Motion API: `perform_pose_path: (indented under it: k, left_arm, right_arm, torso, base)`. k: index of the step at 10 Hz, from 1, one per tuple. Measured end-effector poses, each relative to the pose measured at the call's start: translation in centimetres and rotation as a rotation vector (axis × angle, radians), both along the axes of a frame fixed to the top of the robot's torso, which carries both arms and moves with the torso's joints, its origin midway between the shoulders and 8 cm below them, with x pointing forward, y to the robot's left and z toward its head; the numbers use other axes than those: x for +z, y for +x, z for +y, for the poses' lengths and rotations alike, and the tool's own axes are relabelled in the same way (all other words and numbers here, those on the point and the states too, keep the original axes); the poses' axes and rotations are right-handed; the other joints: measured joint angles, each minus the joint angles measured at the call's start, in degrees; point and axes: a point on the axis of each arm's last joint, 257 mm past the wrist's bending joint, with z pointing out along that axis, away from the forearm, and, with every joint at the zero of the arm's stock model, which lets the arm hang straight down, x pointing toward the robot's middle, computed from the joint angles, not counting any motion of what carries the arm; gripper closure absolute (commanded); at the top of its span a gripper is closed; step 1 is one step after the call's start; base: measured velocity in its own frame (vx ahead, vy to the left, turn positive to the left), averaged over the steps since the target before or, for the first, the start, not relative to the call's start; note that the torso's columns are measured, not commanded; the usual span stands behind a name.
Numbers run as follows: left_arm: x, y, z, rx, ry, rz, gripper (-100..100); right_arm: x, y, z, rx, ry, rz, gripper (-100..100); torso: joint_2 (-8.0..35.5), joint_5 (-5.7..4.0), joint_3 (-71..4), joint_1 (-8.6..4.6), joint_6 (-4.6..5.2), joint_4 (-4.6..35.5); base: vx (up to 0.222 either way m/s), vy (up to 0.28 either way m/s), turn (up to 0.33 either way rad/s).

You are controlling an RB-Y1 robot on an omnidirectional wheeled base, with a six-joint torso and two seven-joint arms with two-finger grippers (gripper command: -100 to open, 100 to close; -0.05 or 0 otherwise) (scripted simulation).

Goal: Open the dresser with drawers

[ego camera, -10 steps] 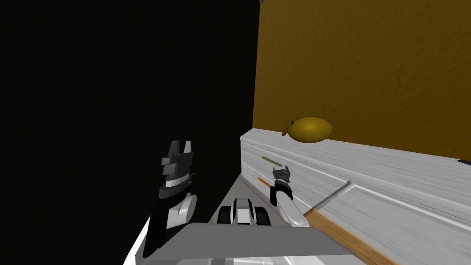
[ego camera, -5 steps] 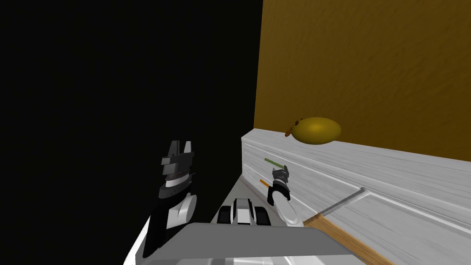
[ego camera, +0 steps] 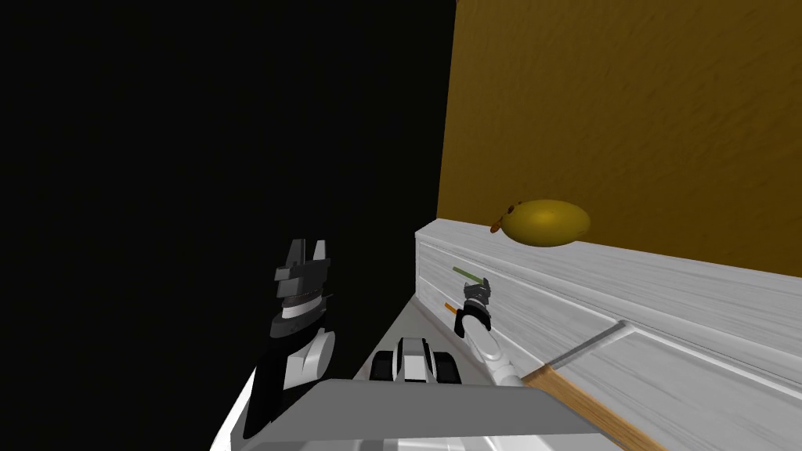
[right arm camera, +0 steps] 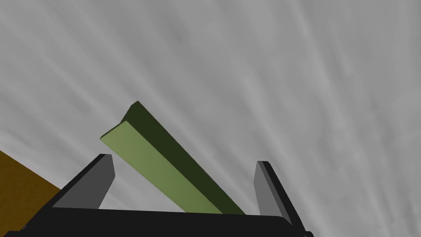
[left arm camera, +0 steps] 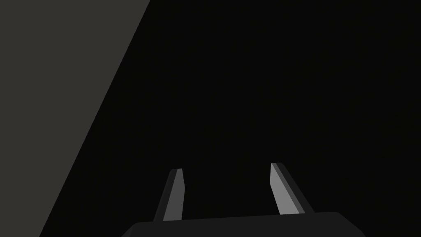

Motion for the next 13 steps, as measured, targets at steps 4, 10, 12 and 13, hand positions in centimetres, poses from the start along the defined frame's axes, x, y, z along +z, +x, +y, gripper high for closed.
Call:
perform_pose_path:
  k: [4, 10, 12, 13]
  left_arm:
    - [0.0, 0.0, 0.0, 0.000, 0.000, 0.000, 0]
    - [0.0, 0.0, 0.0, 0.000, 0.000, 0.000, 0]
    - [0.0, 0.0, 0.0, 0.000, 0.000, 0.000, 0]
    - [0.0, 0.0, 0.0, 0.000, 0.000, 0.000, 0]
  right_arm:
    - [-0.3, 1.4, -1.6, -0.033, 0.002, 0.003, -100]
    - [0.4, 4.0, -5.6, -0.116, -0.007, 0.000, -100]
    - [0.9, 4.5, -7.3, -0.157, -0.013, 0.001, -100]
    - [0.9, 4.5, -7.4, -0.159, -0.013, 0.001, 100]
  torso:
    - [0.10, 0.00, 0.06, 0.00, -0.01, 0.03]
    - [0.05, -0.01, 0.02, -0.01, -0.05, 0.02]
    - [0.06, 0.05, 0.05, -0.06, 0.00, 0.09]
    - [-0.06, 0.01, -0.03, -0.05, 0.00, 0.01]
  base:
    - [-0.064, -0.006, 0.096]
    - [-0.082, -0.005, 0.131]
    - [-0.056, 0.004, 0.046]
    - [0.059, -0.009, -0.190]
